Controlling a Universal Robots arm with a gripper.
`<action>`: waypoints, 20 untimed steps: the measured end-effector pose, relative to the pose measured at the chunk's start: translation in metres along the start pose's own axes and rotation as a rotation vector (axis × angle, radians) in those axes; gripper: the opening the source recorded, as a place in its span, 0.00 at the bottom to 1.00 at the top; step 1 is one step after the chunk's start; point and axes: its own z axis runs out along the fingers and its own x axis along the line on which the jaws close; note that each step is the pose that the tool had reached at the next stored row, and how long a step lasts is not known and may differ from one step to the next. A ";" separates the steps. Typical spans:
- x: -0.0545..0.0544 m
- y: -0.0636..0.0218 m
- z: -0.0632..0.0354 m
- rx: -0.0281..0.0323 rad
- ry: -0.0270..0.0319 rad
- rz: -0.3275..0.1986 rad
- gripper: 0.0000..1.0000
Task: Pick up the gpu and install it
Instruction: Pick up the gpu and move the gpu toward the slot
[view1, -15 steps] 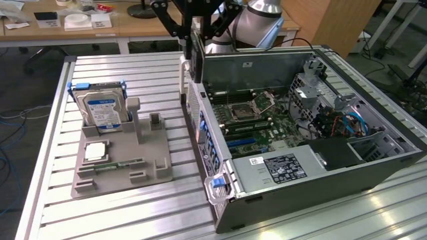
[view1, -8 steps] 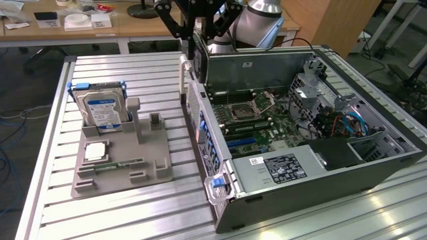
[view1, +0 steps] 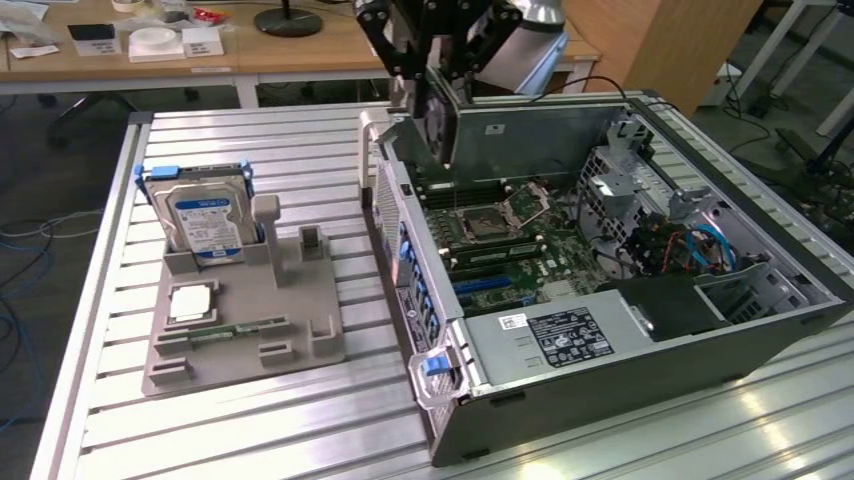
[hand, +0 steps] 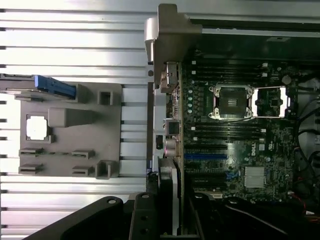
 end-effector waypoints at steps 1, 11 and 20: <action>-0.004 0.0000 0.0001 0.0000 0.0000 -0.001 0.28; -0.047 0.0001 0.0007 -0.0001 0.0008 -0.018 0.28; -0.088 0.0002 0.0011 -0.0018 0.0013 -0.026 0.28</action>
